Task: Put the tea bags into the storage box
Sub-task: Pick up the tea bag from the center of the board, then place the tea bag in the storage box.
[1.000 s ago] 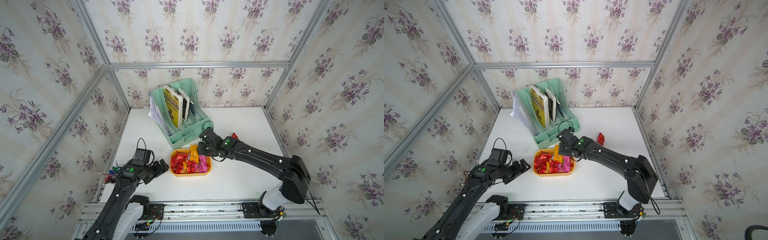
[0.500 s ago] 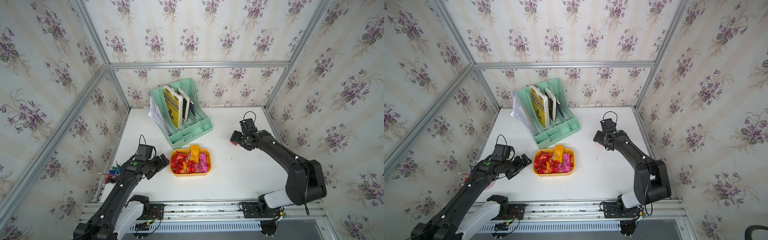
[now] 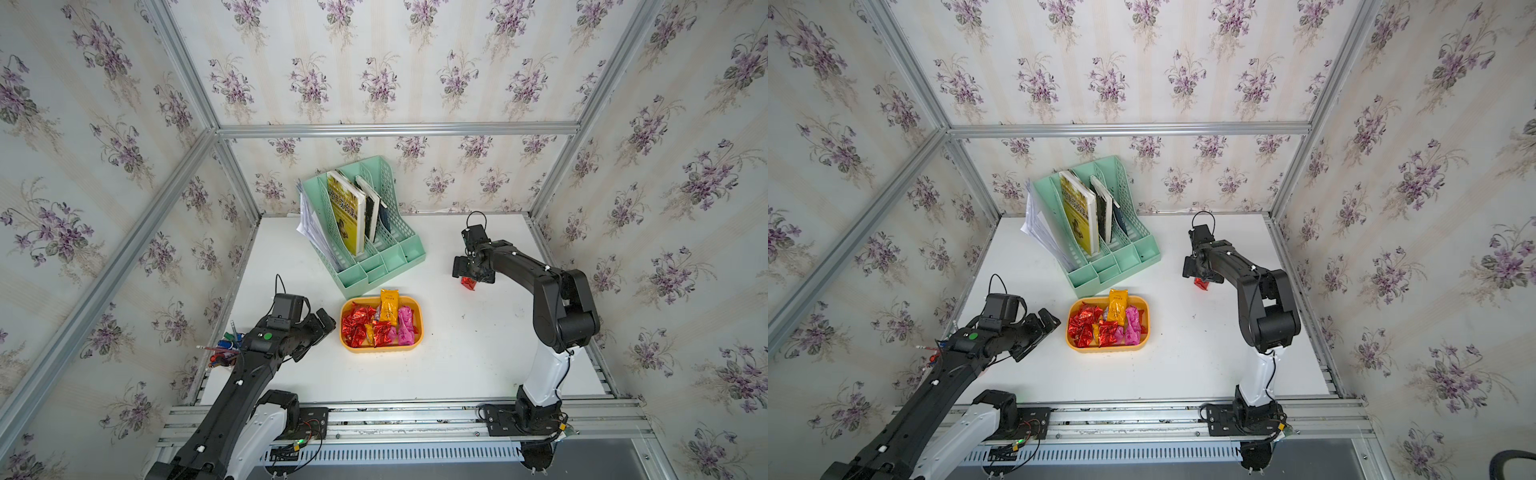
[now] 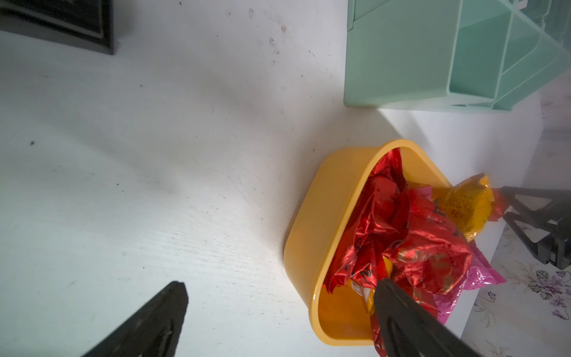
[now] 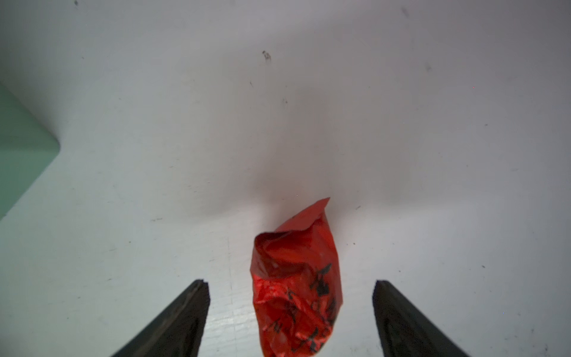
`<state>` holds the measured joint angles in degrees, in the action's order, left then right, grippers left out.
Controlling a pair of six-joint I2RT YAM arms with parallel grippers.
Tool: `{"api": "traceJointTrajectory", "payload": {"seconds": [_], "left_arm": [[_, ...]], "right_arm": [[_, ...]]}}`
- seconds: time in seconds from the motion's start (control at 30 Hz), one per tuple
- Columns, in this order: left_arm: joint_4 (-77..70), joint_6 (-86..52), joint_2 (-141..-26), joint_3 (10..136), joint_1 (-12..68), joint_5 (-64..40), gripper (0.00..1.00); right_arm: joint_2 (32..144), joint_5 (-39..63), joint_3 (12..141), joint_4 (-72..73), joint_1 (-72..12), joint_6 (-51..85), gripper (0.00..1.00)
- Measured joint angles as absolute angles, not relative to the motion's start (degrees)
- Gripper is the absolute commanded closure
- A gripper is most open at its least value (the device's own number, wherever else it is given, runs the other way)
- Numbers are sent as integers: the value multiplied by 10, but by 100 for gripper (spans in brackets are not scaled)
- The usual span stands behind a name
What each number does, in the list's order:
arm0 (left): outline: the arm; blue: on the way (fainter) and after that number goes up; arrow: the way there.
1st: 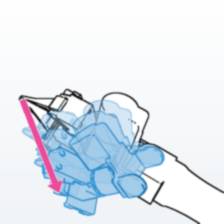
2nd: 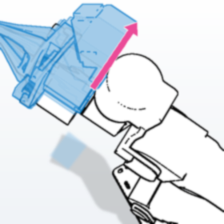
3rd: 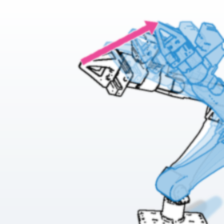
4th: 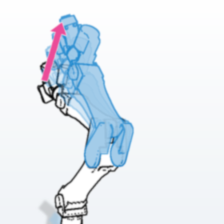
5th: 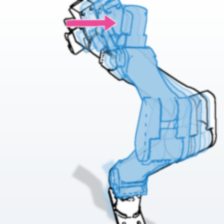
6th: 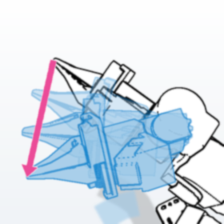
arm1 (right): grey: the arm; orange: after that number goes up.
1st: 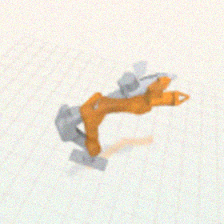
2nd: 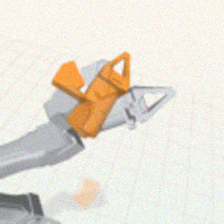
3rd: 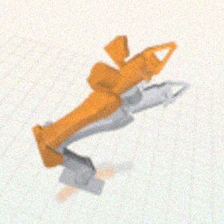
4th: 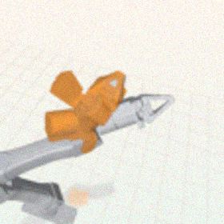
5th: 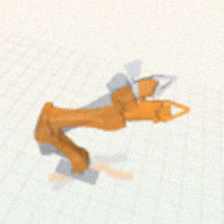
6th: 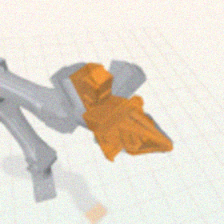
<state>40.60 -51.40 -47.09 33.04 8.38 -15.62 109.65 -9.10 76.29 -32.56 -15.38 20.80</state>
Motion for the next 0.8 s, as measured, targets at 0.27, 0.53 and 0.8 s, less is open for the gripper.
{"api": "traceJointTrajectory", "payload": {"seconds": [0.27,0.53,0.8], "left_arm": [[436,-514,-443,326,84,-152,1],[453,-498,-445,329,84,-156,1],[455,-463,-471,351,84,-177,1]], "right_arm": [[1100,-65,738,-314,-154,206,66],[979,-33,654,-312,-158,230,69],[785,0,562,-311,-270,301,69]]}}
